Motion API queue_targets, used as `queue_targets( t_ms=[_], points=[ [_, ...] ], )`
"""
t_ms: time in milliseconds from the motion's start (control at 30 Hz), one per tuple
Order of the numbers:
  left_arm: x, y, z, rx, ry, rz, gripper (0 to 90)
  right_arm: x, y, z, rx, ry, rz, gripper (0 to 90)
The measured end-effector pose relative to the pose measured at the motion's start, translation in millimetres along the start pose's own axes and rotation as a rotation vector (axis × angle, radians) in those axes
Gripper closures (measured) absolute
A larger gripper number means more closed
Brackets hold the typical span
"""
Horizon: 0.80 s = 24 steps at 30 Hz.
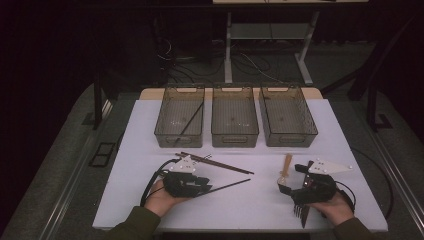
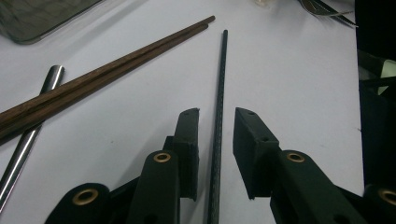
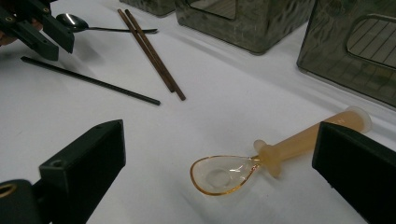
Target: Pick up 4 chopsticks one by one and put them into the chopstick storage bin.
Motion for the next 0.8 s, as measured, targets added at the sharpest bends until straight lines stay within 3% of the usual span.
queue_targets(
  t_ms=[267, 600, 800],
  points=[
    [2.4, 8.5, -2.0, -0.041, 0.012, -0.009, 75.8, -0.4, 0.1, -0.2, -0.001, 0.0, 0.001, 2.5],
    [2.8, 17.7, -6.6, -0.108, 0.052, 0.019, 77.6, -0.6, 0.2, -0.3, -0.002, 0.001, 0.001, 2.5],
    [2.3, 18.9, -7.1, -0.117, 0.067, 0.035, 79.5, -0.7, 0.4, -0.4, -0.004, 0.002, 0.002, 2.5]
  ],
)
Point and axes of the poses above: each handheld gripper's, and its own axes: y roughly forward along the jaws, z roughly out of its top, x roughly to its right, the point moved 9 cm from there along y, roughly forward along the jaws, and after that the axes turned 11 degrees about -x, right-handed, at the moved point
